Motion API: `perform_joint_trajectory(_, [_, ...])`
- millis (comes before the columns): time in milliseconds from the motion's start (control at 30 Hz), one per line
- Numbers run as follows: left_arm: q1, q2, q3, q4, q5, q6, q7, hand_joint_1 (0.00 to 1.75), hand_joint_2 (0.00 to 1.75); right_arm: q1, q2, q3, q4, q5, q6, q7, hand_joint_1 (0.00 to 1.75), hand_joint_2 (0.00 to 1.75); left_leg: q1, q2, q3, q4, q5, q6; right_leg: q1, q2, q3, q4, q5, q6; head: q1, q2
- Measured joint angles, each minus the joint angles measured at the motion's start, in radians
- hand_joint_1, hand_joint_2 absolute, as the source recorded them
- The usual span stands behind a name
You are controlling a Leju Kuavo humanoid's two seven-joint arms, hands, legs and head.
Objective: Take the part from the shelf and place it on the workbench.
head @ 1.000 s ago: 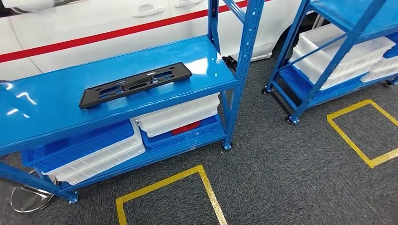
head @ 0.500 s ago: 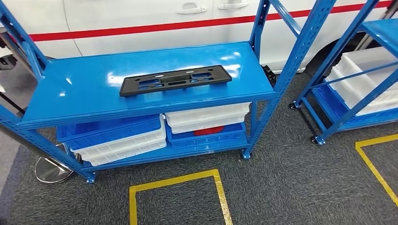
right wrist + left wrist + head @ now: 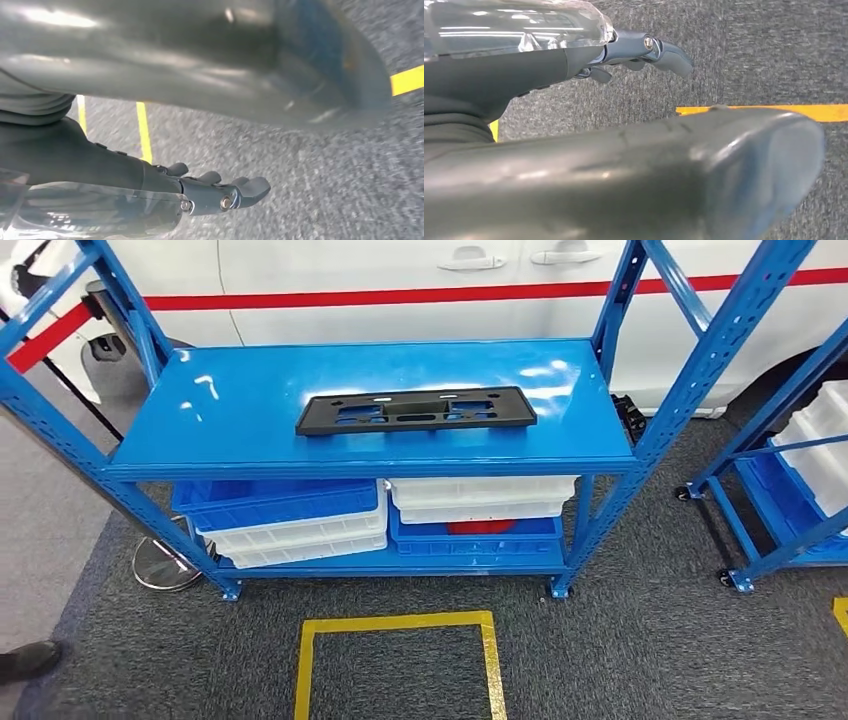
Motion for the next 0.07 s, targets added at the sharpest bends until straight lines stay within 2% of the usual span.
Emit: perform_joint_trajectory(67, [0.002, 0.000, 0.000, 0.000, 0.000, 0.003, 0.001, 0.00, 0.00, -0.001, 0.000, -0.001, 0.000, -0.010, -0.004, 0.022, 0.00, 0.00, 0.003, 0.003, -0.014, 0.035, 0.001, -0.002, 0.001, -0.010, 0.001, 0.000, -0.002, 0.000, 0.000, 0.000])
